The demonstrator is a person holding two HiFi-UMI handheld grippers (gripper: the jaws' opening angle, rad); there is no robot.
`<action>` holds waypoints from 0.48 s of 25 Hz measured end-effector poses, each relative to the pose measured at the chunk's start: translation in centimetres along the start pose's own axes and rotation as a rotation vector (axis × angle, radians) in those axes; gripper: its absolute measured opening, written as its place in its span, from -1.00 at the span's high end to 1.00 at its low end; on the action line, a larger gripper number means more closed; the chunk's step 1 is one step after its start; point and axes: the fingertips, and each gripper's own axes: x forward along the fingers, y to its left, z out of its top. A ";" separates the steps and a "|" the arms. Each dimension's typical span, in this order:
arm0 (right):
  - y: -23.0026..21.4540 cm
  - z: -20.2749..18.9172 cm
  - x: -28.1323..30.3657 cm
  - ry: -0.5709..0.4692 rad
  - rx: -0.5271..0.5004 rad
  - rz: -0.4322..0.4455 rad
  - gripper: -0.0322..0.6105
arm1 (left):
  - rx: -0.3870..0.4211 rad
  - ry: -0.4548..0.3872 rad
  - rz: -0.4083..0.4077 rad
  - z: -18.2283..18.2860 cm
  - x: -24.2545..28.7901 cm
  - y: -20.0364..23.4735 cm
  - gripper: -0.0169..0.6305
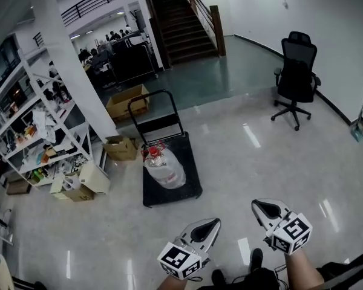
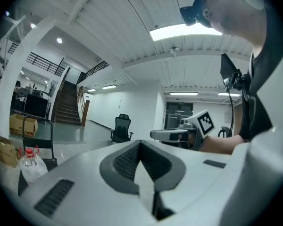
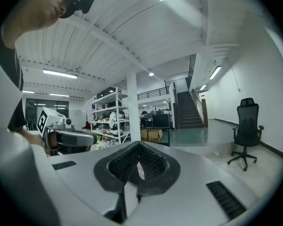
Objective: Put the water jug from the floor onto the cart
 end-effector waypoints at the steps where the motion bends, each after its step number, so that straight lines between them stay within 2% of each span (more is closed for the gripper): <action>1: 0.8 0.0 -1.3 -0.002 -0.002 -0.005 0.89 | 0.001 -0.003 -0.007 0.0 -0.6 -1.1 0.94; 7: 3.8 0.8 -8.5 -0.054 -0.022 -0.021 0.89 | 0.022 -0.040 0.009 1.0 -3.9 -7.3 0.94; 12: 5.0 -0.7 -16.7 -0.086 -0.035 0.009 0.89 | 0.034 -0.044 0.040 -0.3 -4.6 -15.0 0.94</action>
